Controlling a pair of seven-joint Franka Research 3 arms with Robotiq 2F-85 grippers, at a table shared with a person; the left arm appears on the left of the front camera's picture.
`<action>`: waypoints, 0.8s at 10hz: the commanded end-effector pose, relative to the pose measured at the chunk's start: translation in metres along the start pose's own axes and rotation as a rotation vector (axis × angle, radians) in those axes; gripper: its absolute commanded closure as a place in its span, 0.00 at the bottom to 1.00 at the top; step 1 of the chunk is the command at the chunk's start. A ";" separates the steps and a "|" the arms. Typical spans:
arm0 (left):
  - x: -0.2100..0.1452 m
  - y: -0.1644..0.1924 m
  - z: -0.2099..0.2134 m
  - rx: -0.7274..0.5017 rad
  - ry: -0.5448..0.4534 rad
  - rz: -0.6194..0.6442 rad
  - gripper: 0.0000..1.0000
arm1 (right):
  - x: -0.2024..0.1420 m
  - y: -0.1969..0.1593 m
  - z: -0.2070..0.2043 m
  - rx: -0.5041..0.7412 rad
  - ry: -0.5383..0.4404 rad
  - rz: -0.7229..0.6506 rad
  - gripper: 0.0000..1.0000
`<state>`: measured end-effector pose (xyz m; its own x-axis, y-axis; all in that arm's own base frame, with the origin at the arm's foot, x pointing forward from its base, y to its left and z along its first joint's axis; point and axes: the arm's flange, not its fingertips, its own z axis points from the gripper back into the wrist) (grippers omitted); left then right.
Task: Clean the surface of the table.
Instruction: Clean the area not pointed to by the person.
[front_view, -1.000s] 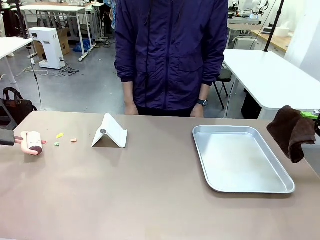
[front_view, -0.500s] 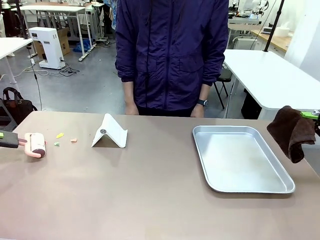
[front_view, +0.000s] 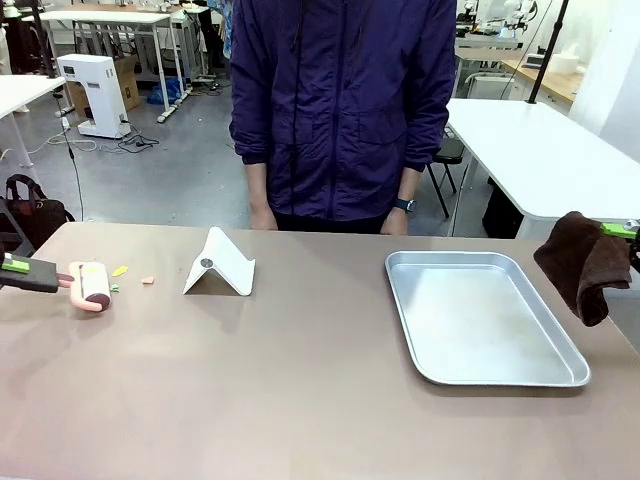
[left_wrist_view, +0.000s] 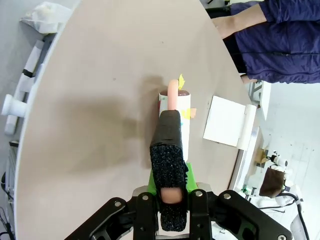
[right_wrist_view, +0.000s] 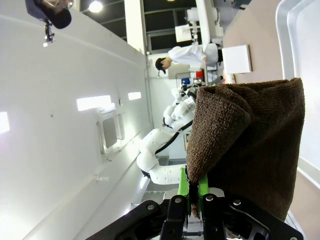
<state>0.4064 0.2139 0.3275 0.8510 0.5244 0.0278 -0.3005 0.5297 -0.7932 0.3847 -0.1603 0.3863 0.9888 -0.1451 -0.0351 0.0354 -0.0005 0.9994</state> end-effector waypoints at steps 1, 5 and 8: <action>-0.005 0.002 -0.032 0.092 0.040 0.018 0.78 | 0.002 0.005 0.000 0.001 0.008 -0.003 0.93; -0.002 -0.031 -0.068 0.104 0.078 -0.014 0.78 | 0.002 0.005 0.000 0.001 0.008 -0.003 0.93; 0.010 -0.056 -0.098 0.091 0.109 -0.020 0.78 | 0.002 0.005 0.000 0.001 0.008 -0.003 0.93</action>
<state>0.4675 0.1311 0.3349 0.8945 0.4470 0.0103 -0.2758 0.5696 -0.7742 0.3847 -0.1602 0.3863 0.9888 -0.1448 -0.0350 0.0353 -0.0004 0.9994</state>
